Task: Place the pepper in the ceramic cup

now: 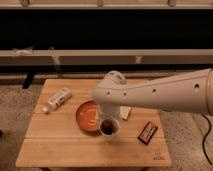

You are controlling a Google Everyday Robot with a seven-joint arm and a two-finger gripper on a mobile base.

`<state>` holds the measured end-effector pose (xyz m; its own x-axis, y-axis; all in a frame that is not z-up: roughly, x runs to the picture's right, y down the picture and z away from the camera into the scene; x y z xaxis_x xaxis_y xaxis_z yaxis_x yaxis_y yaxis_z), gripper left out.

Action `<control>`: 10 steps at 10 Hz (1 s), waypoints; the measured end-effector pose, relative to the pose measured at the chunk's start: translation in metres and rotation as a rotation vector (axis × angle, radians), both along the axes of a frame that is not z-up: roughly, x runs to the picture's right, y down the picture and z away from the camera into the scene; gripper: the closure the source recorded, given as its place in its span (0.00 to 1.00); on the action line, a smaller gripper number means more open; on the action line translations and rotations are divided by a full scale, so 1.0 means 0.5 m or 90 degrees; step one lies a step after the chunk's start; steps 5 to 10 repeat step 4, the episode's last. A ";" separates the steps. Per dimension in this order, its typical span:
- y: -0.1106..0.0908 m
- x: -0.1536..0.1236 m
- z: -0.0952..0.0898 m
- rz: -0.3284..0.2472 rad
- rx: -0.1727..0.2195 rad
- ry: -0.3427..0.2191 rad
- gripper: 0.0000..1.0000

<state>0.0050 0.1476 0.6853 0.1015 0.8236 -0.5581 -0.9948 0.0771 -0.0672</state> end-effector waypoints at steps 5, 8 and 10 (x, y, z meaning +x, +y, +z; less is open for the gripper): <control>-0.007 -0.008 -0.001 0.000 0.010 0.000 0.20; -0.007 -0.008 -0.001 0.000 0.010 0.000 0.20; -0.007 -0.008 -0.001 0.000 0.010 0.000 0.20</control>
